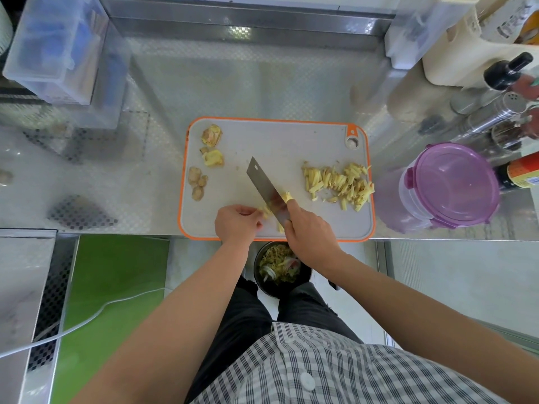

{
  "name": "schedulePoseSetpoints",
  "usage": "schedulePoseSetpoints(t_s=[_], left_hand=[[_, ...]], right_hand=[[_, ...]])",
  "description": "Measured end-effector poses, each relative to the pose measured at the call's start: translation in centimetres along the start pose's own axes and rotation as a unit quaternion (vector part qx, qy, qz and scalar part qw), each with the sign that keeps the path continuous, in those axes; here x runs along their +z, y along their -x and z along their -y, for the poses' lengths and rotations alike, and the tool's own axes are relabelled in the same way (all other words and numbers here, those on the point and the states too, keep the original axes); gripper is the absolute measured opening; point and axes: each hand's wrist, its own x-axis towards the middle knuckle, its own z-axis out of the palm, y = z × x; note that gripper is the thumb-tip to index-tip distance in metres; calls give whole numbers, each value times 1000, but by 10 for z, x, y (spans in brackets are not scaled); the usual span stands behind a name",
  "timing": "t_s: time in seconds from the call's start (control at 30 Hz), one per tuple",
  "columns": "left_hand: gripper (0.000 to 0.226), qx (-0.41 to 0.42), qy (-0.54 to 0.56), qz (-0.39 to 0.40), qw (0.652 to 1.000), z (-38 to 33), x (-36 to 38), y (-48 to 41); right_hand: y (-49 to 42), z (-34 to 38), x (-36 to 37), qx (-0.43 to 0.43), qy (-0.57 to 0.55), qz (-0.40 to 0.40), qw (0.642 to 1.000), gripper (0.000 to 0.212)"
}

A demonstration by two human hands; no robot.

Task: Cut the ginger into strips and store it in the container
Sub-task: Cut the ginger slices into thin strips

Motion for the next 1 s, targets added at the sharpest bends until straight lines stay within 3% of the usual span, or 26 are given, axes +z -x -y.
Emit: schedulePoseSetpoints(t_s=[0.43, 0.73, 1.0], left_hand=[[16, 13, -23, -3, 1000, 3, 2, -2], [22, 6, -37, -27, 999, 3, 2, -1], [21, 13, -47, -21, 999, 1, 1, 0]], right_hand=[[-7, 12, 10, 33, 60, 29, 997, 20], [-7, 8, 6, 19, -6, 9, 1000, 16], [-9, 15, 15, 18, 34, 25, 999, 14]])
